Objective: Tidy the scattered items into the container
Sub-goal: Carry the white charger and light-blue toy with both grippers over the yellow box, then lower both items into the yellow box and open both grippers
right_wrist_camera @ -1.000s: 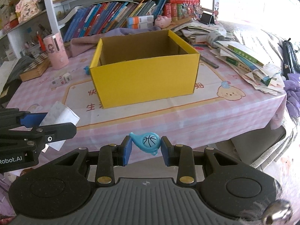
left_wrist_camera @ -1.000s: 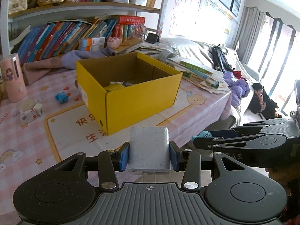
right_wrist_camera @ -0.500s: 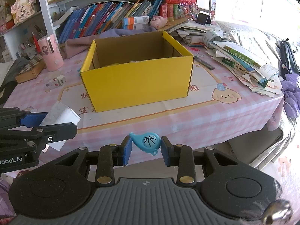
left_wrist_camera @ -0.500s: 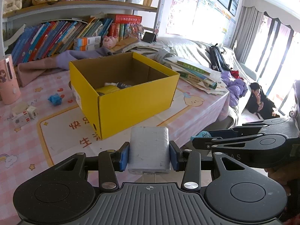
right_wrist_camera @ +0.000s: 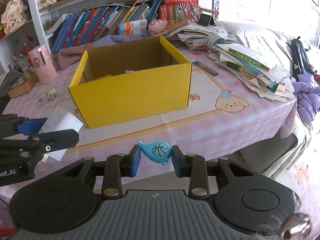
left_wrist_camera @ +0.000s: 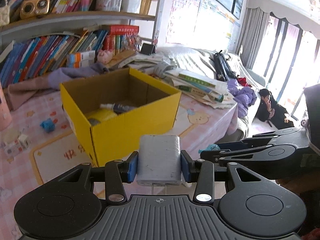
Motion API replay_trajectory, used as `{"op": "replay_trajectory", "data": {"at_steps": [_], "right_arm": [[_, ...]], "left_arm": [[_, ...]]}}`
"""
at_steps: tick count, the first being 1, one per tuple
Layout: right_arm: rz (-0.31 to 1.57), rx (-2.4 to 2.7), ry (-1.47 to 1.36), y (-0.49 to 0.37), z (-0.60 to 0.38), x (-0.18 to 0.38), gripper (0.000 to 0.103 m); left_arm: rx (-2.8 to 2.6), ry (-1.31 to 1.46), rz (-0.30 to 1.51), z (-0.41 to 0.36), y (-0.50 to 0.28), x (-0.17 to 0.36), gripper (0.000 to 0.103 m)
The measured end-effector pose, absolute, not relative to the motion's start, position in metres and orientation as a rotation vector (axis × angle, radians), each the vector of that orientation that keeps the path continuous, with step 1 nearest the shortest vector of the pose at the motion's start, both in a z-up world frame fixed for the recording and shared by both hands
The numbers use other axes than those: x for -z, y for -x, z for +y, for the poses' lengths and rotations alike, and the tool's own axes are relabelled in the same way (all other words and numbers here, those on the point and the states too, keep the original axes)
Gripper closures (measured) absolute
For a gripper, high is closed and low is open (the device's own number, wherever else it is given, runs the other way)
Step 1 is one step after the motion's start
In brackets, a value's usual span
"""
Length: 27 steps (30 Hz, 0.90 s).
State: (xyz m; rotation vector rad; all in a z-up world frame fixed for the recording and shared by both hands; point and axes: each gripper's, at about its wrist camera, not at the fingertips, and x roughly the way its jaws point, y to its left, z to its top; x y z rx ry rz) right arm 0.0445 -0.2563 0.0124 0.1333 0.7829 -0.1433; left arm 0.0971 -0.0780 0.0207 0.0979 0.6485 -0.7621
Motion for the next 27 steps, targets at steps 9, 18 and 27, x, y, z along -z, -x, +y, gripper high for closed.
{"op": "replay_trajectory", "data": {"at_steps": [9,18,27], "right_arm": [[0.734,0.12,-0.109,-0.068,-0.264,-0.025,0.072],[0.647,0.084,-0.062,-0.111,-0.284,-0.048,0.072],[0.639,-0.022,-0.003,-0.178,-0.304,-0.05,0.072]], "left_arm": [[0.738,-0.102,0.572,-0.086,-0.118,-0.036,0.061],[0.682,-0.102,0.517,-0.101,-0.153,-0.048,0.061],[0.589,-0.103,0.522,-0.124,-0.206,-0.05,0.061]]}}
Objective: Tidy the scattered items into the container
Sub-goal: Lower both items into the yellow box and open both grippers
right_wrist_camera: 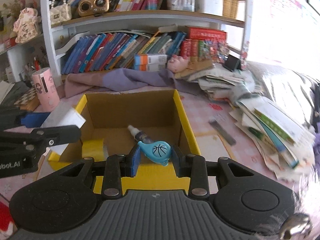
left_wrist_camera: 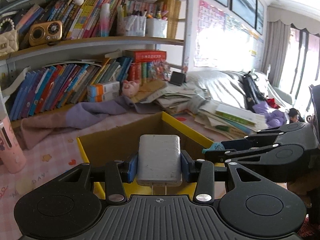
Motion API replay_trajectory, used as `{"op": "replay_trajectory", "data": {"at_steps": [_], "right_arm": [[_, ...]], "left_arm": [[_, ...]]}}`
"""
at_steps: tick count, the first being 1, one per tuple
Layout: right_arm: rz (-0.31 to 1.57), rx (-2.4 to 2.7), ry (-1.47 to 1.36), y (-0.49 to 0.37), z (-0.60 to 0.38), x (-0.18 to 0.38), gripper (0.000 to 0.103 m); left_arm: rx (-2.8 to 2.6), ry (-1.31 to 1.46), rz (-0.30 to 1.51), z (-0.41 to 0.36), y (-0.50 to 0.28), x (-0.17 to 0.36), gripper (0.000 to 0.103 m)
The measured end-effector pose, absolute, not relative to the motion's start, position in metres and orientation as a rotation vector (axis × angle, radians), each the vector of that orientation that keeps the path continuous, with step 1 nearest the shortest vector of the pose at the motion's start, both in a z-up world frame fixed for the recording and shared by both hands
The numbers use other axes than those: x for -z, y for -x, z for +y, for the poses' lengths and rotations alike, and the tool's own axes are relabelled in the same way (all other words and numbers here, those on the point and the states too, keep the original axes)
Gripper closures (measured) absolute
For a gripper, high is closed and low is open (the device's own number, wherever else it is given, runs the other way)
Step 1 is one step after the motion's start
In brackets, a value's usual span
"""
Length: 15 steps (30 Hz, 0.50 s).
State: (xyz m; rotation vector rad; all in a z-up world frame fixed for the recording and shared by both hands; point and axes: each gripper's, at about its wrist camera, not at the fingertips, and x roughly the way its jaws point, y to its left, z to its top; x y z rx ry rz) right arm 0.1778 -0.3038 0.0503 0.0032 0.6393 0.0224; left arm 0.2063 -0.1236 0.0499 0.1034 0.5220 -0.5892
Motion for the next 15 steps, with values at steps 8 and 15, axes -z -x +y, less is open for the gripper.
{"op": "replay_trajectory", "data": {"at_steps": [8,15], "right_arm": [[0.698,-0.165,0.07,-0.235,-0.312,-0.035,0.072],[0.787,-0.3,0.156,-0.278,-0.308,-0.015,0.072]], "left_arm": [[0.526,-0.119,0.578,-0.146,-0.246,-0.039,0.061],[0.498,-0.22,0.619,-0.166,-0.283,-0.028,0.061]]}}
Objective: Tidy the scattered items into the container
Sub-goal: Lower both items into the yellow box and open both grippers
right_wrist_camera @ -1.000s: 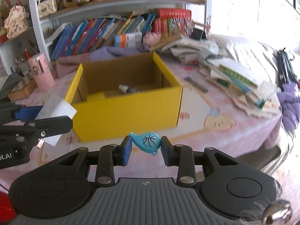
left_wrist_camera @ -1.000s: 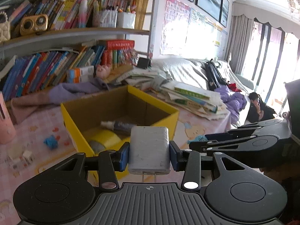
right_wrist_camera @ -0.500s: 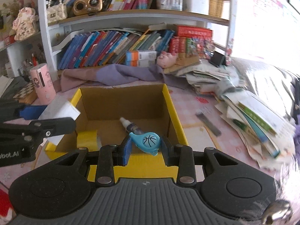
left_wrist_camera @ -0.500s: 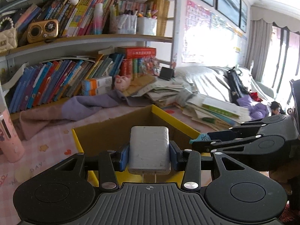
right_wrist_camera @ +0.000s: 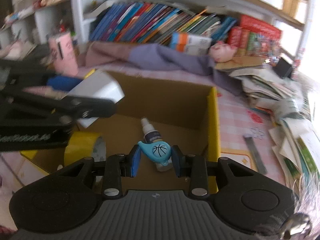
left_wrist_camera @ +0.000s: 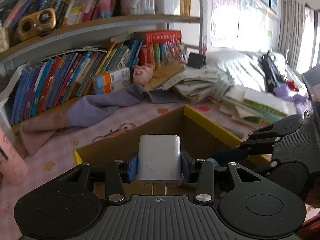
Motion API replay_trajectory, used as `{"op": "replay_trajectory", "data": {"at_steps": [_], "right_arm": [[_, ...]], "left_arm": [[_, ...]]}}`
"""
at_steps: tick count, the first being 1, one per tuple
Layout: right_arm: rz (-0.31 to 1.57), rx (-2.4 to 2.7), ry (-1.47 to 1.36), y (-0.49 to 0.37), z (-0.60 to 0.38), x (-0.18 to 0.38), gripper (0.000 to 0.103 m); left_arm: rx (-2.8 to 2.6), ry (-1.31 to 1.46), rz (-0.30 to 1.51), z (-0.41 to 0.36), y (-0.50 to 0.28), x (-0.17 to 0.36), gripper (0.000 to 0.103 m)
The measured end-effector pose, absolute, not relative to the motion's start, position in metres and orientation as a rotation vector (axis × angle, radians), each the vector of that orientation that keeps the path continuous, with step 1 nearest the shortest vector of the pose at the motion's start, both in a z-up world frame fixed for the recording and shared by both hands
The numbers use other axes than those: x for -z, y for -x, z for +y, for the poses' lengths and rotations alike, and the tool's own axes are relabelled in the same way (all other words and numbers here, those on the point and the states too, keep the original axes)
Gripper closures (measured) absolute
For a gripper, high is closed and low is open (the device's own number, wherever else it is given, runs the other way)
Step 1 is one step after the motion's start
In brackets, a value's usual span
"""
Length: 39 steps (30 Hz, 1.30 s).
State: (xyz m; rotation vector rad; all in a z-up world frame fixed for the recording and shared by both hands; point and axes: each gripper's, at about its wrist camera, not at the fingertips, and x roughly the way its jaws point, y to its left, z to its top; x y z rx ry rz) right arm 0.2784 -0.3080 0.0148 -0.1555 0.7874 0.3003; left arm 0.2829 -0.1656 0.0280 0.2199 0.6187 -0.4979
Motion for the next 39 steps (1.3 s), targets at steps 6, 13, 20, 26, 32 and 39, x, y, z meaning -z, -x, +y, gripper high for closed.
{"op": "replay_trajectory", "data": {"at_steps": [6,13,20,26,32,39], "right_arm": [[0.858,-0.382,0.219,-0.302,-0.305,0.0,0.072],[0.912,-0.45,0.271,-0.318,-0.304,0.011,0.071],[0.951,-0.512,0.293,-0.319,-0.3,0.02,0.071],[0.966,-0.534,0.285,-0.319,-0.299,0.022,0.071],[0.967,-0.536,0.279,-0.32,-0.299,0.022,0.071],[0.974,-0.537,0.261,-0.321,-0.299,0.022,0.067]], "left_arm": [[0.471,-0.289,0.666,-0.181,-0.306,-0.012,0.061],[0.465,-0.333,0.74,-0.191,-0.319,0.006,0.061],[0.462,-0.378,0.787,-0.199,-0.322,0.014,0.061],[0.456,-0.366,0.819,-0.197,-0.325,0.016,0.061],[0.458,-0.367,0.82,-0.198,-0.325,0.016,0.06],[0.436,-0.367,0.772,-0.196,-0.319,0.011,0.05]]}}
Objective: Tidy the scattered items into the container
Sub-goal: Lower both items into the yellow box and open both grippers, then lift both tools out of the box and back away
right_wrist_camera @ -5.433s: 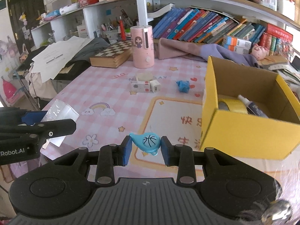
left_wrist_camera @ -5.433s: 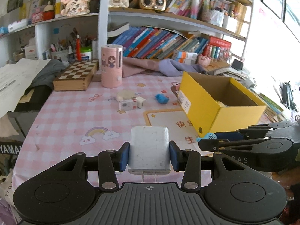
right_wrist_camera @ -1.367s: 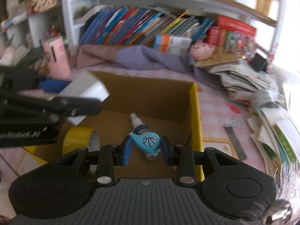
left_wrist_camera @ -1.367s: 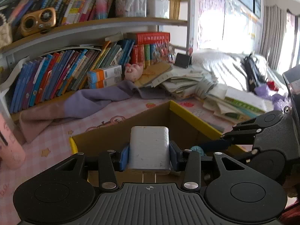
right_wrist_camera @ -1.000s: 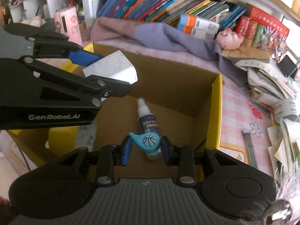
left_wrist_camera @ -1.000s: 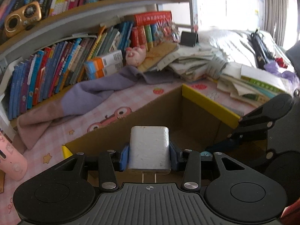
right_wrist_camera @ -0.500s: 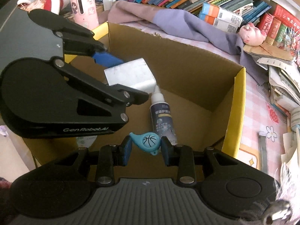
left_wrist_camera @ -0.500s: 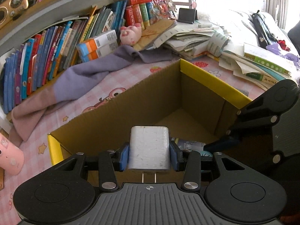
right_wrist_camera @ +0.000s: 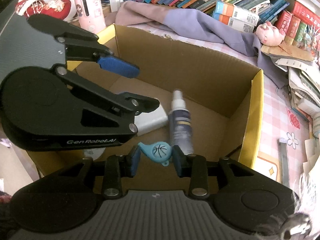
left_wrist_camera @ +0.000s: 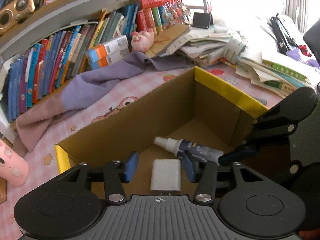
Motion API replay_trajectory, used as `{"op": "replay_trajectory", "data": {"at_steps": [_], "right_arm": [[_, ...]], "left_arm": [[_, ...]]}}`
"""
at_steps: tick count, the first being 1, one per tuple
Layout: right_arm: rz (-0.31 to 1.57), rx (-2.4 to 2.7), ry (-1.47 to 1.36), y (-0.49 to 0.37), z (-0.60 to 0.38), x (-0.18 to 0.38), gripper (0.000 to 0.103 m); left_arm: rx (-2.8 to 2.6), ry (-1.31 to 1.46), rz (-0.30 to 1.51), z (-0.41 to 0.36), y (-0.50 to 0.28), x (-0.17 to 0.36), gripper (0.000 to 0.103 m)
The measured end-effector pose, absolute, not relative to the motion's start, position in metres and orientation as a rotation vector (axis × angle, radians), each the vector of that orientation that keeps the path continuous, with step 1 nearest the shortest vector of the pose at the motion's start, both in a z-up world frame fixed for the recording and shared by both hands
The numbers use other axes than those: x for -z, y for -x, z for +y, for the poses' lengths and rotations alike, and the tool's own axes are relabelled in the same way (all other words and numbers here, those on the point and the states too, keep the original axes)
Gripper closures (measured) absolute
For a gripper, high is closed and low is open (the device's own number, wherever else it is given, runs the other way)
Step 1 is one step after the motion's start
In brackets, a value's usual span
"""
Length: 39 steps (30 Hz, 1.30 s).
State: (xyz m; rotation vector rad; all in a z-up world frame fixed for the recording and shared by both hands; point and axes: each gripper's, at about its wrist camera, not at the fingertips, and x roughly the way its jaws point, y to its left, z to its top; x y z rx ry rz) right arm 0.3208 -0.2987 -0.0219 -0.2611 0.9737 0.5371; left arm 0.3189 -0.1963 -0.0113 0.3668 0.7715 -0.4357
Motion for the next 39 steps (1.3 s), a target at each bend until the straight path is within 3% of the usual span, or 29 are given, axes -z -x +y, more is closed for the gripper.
{"op": "replay_trajectory", "data": {"at_steps": [16,26,39], "right_arm": [[0.862,-0.478,0.165,-0.302,-0.305,0.0,0.056],[0.693,-0.351,0.135,-0.274,-0.313,-0.021,0.05],[0.609,-0.225,0.027,-0.266,-0.316,-0.044,0.044]], "left_arm": [[0.32,-0.206,0.612,-0.171,-0.279,-0.034,0.031],[0.205,-0.11,0.548,-0.153,-0.231,-0.047,0.027],[0.094,-0.174,0.488,-0.145,-0.178,-0.055,0.024]]}}
